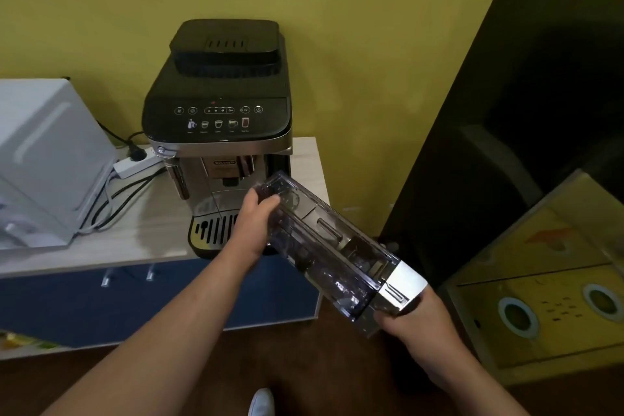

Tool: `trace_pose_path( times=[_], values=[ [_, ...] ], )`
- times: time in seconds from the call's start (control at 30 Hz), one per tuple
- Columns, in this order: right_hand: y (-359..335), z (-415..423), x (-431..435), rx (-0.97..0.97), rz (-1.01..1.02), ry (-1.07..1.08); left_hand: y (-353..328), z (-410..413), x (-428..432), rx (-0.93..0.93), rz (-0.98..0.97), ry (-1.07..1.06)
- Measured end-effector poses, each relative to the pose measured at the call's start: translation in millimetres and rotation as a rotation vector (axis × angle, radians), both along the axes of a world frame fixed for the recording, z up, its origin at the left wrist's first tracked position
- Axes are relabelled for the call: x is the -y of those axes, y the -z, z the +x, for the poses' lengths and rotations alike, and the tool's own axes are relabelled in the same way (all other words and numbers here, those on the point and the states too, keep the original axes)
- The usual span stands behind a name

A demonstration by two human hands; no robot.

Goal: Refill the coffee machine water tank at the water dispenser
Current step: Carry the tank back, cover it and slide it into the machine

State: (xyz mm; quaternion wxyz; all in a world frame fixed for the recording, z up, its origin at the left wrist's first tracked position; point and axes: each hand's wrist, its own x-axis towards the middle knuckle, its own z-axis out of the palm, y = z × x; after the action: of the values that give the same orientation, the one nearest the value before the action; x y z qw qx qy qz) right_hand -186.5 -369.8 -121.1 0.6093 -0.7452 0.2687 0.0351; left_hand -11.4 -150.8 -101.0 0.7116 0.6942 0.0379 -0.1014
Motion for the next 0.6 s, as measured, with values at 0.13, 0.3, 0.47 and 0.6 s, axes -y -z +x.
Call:
trace_pose_path(
  times=[0.13,0.3,0.47,0.6],
  values=[
    [1.6,-2.7,-19.9,0.025,0.053,0.014,-2.1,14.6,8.3,0.008,0.057,-0.032],
    [-1.2,-1.1,-36.0,0.051,0.019,-0.056,-6.4,31.0,14.8,0.008,0.182,-0.065],
    [-7.7,4.3,-48.1,0.043,-0.051,-0.115,-11.8,40.6,20.5,-0.008,0.375,-0.116],
    [-9.0,7.3,-56.6,0.038,-0.054,-0.132,-16.4,49.0,25.2,-0.033,0.429,-0.116]
  ],
)
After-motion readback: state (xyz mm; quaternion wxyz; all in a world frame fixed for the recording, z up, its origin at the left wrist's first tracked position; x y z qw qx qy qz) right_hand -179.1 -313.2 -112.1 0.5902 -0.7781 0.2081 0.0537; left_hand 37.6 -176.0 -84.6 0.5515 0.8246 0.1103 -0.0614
